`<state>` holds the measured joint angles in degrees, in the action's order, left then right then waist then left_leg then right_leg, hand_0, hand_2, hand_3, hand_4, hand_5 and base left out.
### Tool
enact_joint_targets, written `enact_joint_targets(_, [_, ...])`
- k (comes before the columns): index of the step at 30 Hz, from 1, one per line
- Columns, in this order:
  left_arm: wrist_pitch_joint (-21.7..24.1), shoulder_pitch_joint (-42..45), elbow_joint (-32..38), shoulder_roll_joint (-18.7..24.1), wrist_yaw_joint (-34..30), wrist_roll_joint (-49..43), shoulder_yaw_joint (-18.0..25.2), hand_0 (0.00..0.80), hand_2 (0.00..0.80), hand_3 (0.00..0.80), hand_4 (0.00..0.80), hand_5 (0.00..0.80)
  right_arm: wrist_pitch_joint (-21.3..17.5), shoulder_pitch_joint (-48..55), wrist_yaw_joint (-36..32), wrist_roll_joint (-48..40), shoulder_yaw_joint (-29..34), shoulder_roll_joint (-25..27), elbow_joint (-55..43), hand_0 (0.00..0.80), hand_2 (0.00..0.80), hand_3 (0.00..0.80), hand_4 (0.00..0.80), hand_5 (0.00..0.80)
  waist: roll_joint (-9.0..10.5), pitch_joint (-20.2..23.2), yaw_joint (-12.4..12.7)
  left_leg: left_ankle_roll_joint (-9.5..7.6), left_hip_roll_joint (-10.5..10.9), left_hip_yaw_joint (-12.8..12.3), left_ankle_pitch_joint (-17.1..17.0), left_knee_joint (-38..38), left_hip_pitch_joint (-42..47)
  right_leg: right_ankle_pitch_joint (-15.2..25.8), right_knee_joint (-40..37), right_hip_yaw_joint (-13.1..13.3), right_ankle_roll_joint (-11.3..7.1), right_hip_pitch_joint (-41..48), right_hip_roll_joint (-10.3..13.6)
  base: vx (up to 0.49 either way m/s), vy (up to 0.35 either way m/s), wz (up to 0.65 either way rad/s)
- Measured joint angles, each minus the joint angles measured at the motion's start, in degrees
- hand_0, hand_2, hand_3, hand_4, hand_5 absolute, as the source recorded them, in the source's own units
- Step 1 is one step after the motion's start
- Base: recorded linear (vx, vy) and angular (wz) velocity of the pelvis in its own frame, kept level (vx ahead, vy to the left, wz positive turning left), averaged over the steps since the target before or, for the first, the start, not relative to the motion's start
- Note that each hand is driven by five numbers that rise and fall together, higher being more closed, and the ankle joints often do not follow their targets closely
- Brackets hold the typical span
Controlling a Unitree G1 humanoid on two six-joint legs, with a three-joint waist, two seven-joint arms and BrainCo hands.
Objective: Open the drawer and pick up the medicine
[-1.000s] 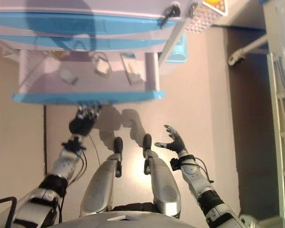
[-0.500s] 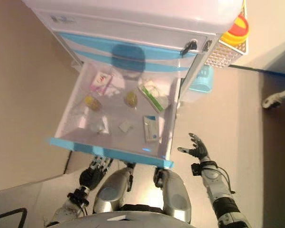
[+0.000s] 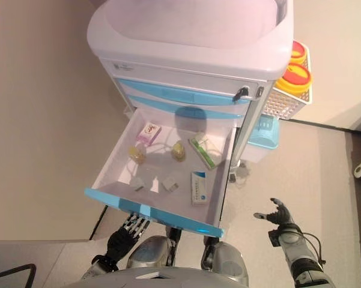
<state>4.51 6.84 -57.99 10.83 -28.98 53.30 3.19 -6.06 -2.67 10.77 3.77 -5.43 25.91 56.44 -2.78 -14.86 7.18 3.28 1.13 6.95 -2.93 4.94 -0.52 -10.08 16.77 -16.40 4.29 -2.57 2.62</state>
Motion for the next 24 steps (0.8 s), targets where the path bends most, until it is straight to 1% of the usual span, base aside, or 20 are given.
enact_joint_targets(3, [2.15,2.57,-1.56,4.25,5.94,-5.79,0.06,0.0,0.0,0.0,0.0,0.0,-0.18,1.83,4.47,0.92,0.29,0.06,-0.12,0.0,0.0,0.0,0.0,0.0,0.0,1.92,0.21,-0.4,0.02,-0.05,-0.05,-0.52,0.11,0.02,-0.35,0.01,-0.04,-0.03,-0.14,0.0,0.01,0.0])
enact_joint_targets(6, [2.28,4.44,-2.13,6.21,11.35,-11.35,-0.07,0.0,0.0,0.0,0.0,0.0,-0.9,3.87,8.34,1.8,1.46,0.57,-2.83,0.0,0.0,0.0,0.0,0.0,0.71,2.39,-0.07,-0.61,0.01,-0.2,-0.07,-0.76,0.24,0.15,-0.78,0.3,-0.25,-0.06,-0.3,-0.006,0.052,0.01])
enact_joint_targets(7, [2.16,4.76,-2.62,6.32,13.08,-13.83,-0.17,0.0,0.0,0.0,0.0,0.0,-1.66,4.87,9.33,2.41,2.5,0.86,-5.14,0.0,0.0,0.0,0.0,0.0,0.96,2.4,-0.32,-0.77,0.01,-0.55,-0.19,-1.16,0.34,0.2,-0.83,0.51,-0.32,-0.18,-0.3,-0.01,0.085,-0.06])
enact_joint_targets(8, [2.11,5.16,-3.66,6.31,14.72,-16.31,-0.55,0.0,0.0,0.0,0.0,0.0,-1.54,6.14,10.03,2.5,3.36,1.42,-9.73,0.0,0.0,0.0,0.0,0.0,1.28,2.46,-0.86,-0.85,0.03,-0.88,-0.24,-1.49,0.43,0.26,-0.83,1.06,-0.41,-0.58,-0.32,-0.004,0.083,-0.19])
enact_joint_targets(10, [1.87,6.14,-6.41,6.16,18.11,-22.26,-1.37,0.0,0.0,0.0,0.0,0.0,-2.76,7.44,11.18,3.57,3.94,2.88,-19.0,0.0,0.0,0.0,0.0,0.0,1.88,2.9,-1.95,-1.22,-0.02,-2.48,-0.01,-1.56,0.22,0.59,-0.86,2.45,-0.88,-1.28,-0.53,0.002,0.069,-0.35])
enact_joint_targets(11, [1.86,6.69,-7.25,6.23,19.62,-25.2,-1.43,0.0,0.0,0.0,0.0,0.0,-4.15,7.34,11.68,4.58,4.76,3.06,-21.88,0.0,0.0,0.0,0.0,0.0,2.38,3.19,-2.63,-1.41,0.0,-2.75,0.14,-1.57,0.22,0.72,-1.05,3.11,-1.08,-1.29,-0.58,0.011,0.084,-0.28])
enact_joint_targets(12, [1.88,6.6,-8.21,6.34,20.62,-27.41,-1.7,0.0,0.0,0.0,0.0,0.0,-3.96,7.74,11.5,4.96,5.19,3.32,-24.24,0.0,0.0,0.0,0.0,0.0,2.9,3.47,-3.28,-1.5,0.03,-2.99,0.21,-1.8,0.59,0.87,-1.49,3.46,-1.29,-1.28,-0.64,0.02,0.107,-0.2])
enact_joint_targets(13, [1.78,6.63,-9.14,6.36,21.47,-29.57,-2.63,0.0,0.0,0.0,0.0,0.0,-4.25,8.25,11.23,5.8,5.66,3.78,-28.69,0.0,0.0,0.0,0.0,0.0,3.16,3.71,-3.79,-1.72,0.0,-3.7,0.17,-2.52,0.86,1.02,-1.79,3.86,-1.45,-1.18,-0.72,0.026,0.066,-0.22])
enact_joint_targets(14, [1.41,6.56,-9.9,6.34,21.97,-31.11,-3.43,0.0,0.0,0.0,0.0,0.0,-5.61,8.08,11.02,6.74,5.75,4.27,-31.89,0.0,0.0,0.0,0.0,0.0,3.55,3.95,-4.23,-1.9,-0.02,-4.18,0.26,-2.6,0.92,1.15,-1.88,4.89,-1.59,-1.37,-0.87,0.024,0.047,-0.27])
enact_joint_targets(15, [0.55,6.41,-10.72,6.25,22.34,-32.18,-3.55,0.0,0.0,0.0,0.0,0.0,-6.9,7.58,9.81,7.28,5.78,4.49,-34.19,0.0,0.0,0.0,0.0,0.0,3.88,4.2,-4.65,-2.12,-0.04,-4.57,0.41,-2.65,0.99,1.4,-2.31,5.41,-1.71,-1.3,-0.93,0.014,0.034,-0.27])
enact_joint_targets(17, [0.23,6.19,-11.53,5.95,22.49,-33.38,-3.55,0.0,0.0,0.0,0.0,0.0,-8.55,7.01,7.24,7.75,5.72,4.7,-37.8,0.0,0.0,0.0,0.0,0.0,4.24,4.5,-5.1,-2.34,-0.11,-5.55,0.45,-3.33,1.25,1.91,-3.26,6.22,-2.01,-1.1,-1.09,0.003,0.021,-0.19])
enact_joint_targets(21, [-0.57,5.26,-12.71,5.34,21.87,-33.99,-4.08,0.0,0.0,0.0,0.0,0.0,-10.75,6.23,0.47,8.76,3.73,7.01,-45.11,0.0,0.0,0.0,0.0,0.0,4.24,4.58,-5.27,-2.69,-0.06,-5.69,0.53,-3.54,1.15,2.85,-5.12,6.45,-2.47,-0.59,-1.1,0.0,0.004,-0.03])
enact_joint_targets(24, [-0.61,5.13,-12.72,4.66,21.77,-34.93,-7.64,0.0,0.0,0.0,0.0,0.0,-12.84,3.77,-4.93,9.38,-0.92,10.75,-51.43,0.0,0.0,0.0,0.0,0.0,3.99,4.72,-5.11,-2.83,-0.18,-5.76,0.4,-4.2,1.36,3.72,-7.01,6.25,-2.57,0.25,-1.37,-0.003,-0.003,0.02])
